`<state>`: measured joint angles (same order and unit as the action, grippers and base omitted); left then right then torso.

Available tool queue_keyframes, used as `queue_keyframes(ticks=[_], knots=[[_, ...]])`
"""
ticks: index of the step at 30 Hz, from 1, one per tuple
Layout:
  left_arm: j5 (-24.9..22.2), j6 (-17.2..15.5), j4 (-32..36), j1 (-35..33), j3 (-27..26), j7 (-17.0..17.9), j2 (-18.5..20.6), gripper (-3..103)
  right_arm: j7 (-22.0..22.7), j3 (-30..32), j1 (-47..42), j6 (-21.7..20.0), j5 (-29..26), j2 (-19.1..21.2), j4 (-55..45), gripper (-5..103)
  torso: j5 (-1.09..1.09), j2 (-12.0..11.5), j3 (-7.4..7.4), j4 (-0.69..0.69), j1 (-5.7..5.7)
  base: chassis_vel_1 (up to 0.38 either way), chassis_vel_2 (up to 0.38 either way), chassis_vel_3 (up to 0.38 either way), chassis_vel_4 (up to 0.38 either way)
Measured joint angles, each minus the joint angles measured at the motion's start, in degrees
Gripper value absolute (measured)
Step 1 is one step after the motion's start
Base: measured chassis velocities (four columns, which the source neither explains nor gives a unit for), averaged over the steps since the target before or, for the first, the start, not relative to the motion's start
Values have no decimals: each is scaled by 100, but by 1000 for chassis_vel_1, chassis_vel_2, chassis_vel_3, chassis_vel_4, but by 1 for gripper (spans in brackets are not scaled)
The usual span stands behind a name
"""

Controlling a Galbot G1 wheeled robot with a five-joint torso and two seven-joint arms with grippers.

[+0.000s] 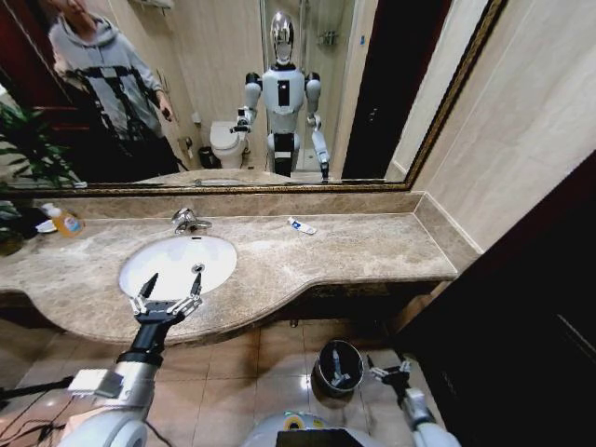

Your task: Pick up the trash from the sink and place it in the trash bin.

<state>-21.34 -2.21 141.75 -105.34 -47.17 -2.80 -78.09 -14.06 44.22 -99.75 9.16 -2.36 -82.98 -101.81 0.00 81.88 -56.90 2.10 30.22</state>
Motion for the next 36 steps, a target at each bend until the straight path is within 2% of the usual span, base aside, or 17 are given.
queue_keyframes(ticks=[5, 8, 9, 10, 14, 22, 26, 28, 33, 34, 36], knots=[[0, 0, 0, 0, 0, 0, 0, 100, -164, -27, -377, -64, -444, -110, -1379, 100, 1, 0, 0, 0, 0, 0, 0, 0, 0], [0, 0, 0, 0, 0, 0, 0, 100, -181, -76, -400, -151, -577, -124, -1697, 100, 1, 0, 0, 0, 0, 0, 0, 0, 0], [0, 0, 0, 0, 0, 0, 0, 100, -199, -116, -394, -232, -676, -122, -1899, 100, 1, 0, 0, 0, 0, 0, 0, 0, 0], [0, 0, 0, 0, 0, 0, 0, 100, -247, -276, -234, -612, -907, -58, -2397, 100, 0, 0, 0, 1, 0, 0, 0, 0, 0], [0, 0, 0, 0, 0, 0, 0, 100, -397, -338, 75, -829, -911, 80, -2543, 100, 0, 0, 0, 0, 0, 0, 0, 0, 0], [0, 0, 0, 0, 0, 0, 0, 100, -314, -641, 961, -1213, -943, 516, -2366, 100, 0, 0, -1, 1, 0, 0, 0, 0, 0], [0, 0, 0, 0, 0, 0, 0, 100, -216, -1018, 1816, -1423, -1034, 877, -1831, 100, 0, 0, -1, 0, 0, 0, 0, 0, 0], [0, 0, 0, 0, 0, 0, 0, 100, -196, -1080, 1927, -1456, -1041, 913, -1755, 100, -1, 0, -1, 0, 0, 0, 0, 0, 0], [0, 0, 0, 0, 0, -1, 0, 100, 54, -1763, 3039, -1864, -1058, 1164, -1104, 100, 1, 0, -1, 1, 0, 0, 0, 0, 0], [0, 0, 0, 0, 0, -1, 0, 100, 54, -1763, 3039, -1864, -1058, 1164, -1104, 100, 1, 0, -1, 1, 0, 0, 0, 0, 0], [0, 0, 0, 0, 0, 0, 0, 100, 144, -2171, 3589, -2017, -1053, 1293, -656, 100, -1, -1, -1, 1, 1, 0, 0, 0, 0]])
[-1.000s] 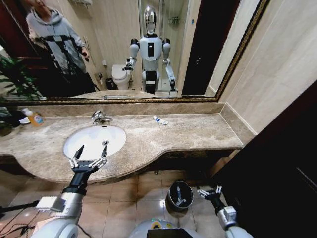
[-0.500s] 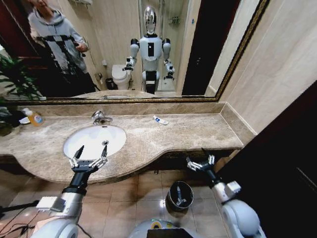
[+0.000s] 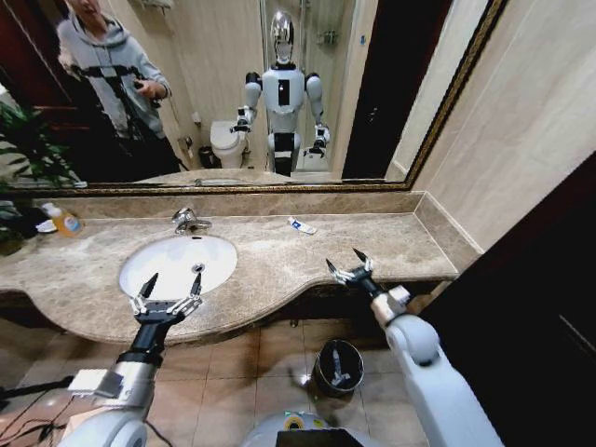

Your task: Pick up the trash from the sink and place it in the trash bin.

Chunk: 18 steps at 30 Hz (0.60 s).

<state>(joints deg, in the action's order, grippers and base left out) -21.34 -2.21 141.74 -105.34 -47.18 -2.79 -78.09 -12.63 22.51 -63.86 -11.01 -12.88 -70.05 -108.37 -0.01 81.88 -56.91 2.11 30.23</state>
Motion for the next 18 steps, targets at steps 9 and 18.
queue_keyframes(ticks=[9, 18], knots=[[0, 0, 0, 0, 0, -1, 0, 100, 449, -1245, 1802, -473, -432, -223, 1339, 100, 0, 0, 0, 1, 0, 0, 0, 0, 0], [0, 0, 0, 1, 0, -2, 0, 100, 669, -1900, 3003, -560, -539, -465, 2520, 100, 3, 0, 0, 0, 0, 0, 0, 0, 0]])
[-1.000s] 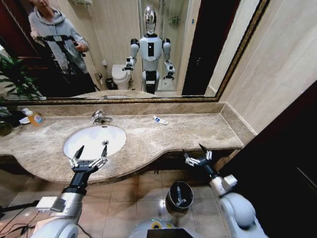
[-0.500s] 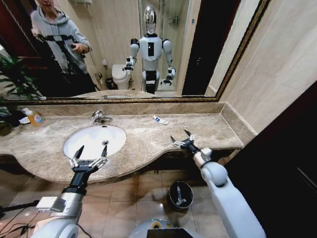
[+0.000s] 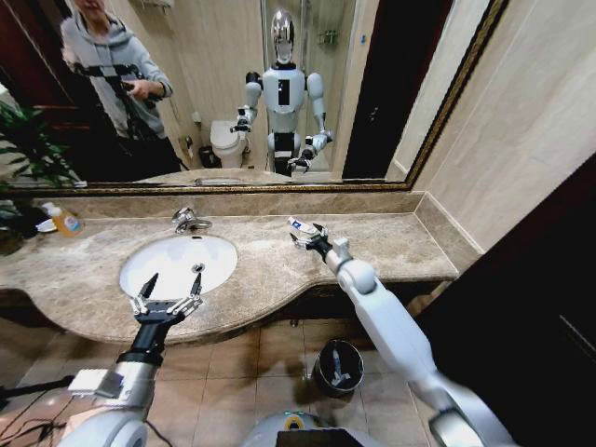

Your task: Pick up the trash from the sink and place it in the trash bin.

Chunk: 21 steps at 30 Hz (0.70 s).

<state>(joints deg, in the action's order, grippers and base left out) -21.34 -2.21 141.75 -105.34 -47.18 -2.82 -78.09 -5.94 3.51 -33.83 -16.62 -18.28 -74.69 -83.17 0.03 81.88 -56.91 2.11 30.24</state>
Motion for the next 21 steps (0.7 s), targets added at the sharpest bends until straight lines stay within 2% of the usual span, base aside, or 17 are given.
queue_keyframes(ticks=[2, 4, 6, 11, 16, 17, 21], knots=[[0, 0, 0, 0, 0, 2, 0, 100, 73, -134, 269, 99, -9, -229, 551, 100, -1, 0, 0, 0, 0, 0, 0, 0, 0], [0, 0, 0, 0, 1, 2, 1, 100, 88, -162, 330, 127, -9, -307, 689, 100, -1, 0, 0, -1, 0, 0, 0, 0, 0], [0, 0, 0, 0, 0, 2, 0, 100, 112, -214, 522, 237, 31, -597, 1115, 100, -1, 0, 0, 0, 0, 0, 0, 0, 0], [0, 0, 0, 0, 1, 2, 0, 100, 194, -192, 882, 478, 154, -1033, 1854, 100, 0, 0, 0, 1, 0, 0, 0, 0, 0], [0, 0, 0, 0, 0, 2, 0, 100, 409, 121, 957, 577, 183, -1112, 2140, 100, -1, 0, 0, 1, 0, 0, 0, 0, 0], [0, 0, 0, 0, 0, 2, 0, 100, 479, 231, 956, 591, 182, -1120, 2218, 100, 0, 0, 1, -4, -1, 0, 0, 0, 0], [0, 0, 0, 0, 0, 2, 0, 100, 514, 301, 1061, 628, 152, -1203, 2452, 100, -3, 1, 1, -2, -1, 0, 0, 0, 0]])
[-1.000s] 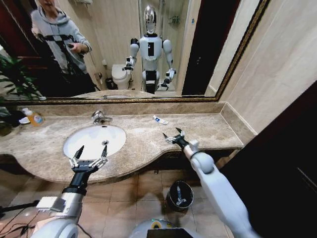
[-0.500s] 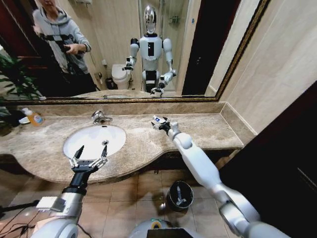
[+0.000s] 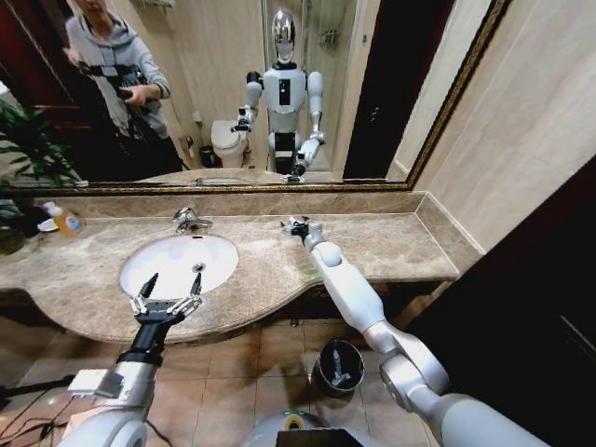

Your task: Pick up the trash from the sink and place it in the trash bin.

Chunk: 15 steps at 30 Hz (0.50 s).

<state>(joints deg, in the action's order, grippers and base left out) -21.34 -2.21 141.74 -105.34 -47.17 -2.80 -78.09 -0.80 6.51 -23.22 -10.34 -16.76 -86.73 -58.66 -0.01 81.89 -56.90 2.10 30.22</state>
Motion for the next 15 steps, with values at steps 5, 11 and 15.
queue_keyframes(ticks=[5, 11, 15], knots=[[0, 0, 0, 0, 0, 0, 0, 100, -15, -2, 116, 16, -30, -122, 240, 100, 0, 0, 0, 1, 0, 0, 0, 0, 0], [0, 0, 0, 0, 0, 0, 0, 100, -122, 52, 405, 279, 68, -468, 867, 100, 2, 0, 0, 2, 0, 0, 0, 0, 0], [0, 0, 0, 0, 0, 0, 0, 100, -167, 65, 492, 378, 109, -541, 1041, 100, 1, 0, 0, 2, 0, 0, 0, 0, 0]])
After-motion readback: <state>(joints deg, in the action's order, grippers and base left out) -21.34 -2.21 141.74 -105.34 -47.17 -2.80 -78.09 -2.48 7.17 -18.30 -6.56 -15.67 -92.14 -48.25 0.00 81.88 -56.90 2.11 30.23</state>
